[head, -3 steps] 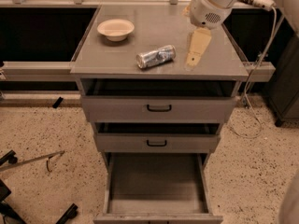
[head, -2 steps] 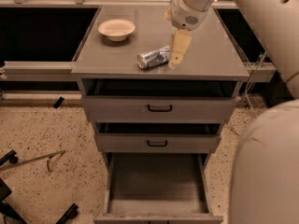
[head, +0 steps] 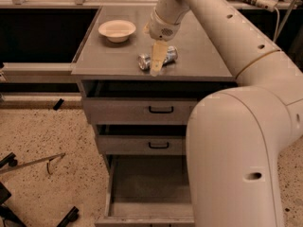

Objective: Place redbull can into bottom drawer

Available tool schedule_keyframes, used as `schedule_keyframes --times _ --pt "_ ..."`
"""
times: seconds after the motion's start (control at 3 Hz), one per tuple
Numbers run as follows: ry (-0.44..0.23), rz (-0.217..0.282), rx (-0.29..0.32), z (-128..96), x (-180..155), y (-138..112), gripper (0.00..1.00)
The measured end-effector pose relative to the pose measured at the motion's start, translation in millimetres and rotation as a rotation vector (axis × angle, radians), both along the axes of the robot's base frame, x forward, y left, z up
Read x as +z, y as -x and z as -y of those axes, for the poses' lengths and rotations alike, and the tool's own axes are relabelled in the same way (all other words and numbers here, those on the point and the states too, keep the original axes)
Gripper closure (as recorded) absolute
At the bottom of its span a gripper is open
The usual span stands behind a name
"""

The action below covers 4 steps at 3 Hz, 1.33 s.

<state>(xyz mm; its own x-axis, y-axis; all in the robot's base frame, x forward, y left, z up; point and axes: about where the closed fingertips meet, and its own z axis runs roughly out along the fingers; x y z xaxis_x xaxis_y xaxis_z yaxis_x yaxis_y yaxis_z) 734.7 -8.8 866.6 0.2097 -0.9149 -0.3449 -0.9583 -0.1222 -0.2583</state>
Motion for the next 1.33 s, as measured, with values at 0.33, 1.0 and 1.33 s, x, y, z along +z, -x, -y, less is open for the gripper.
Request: schedule_keyframes --times 0.33,1.0,1.33 --pt "0.012 -0.009 -0.006 -3.5 -12.5 -13.3 0.0" --pt "0.01 -0.007 -0.007 -3.7 -12.6 -14.4 0.42" --pt "0.01 -0.007 -0.007 -3.7 -12.6 -14.3 0.65"
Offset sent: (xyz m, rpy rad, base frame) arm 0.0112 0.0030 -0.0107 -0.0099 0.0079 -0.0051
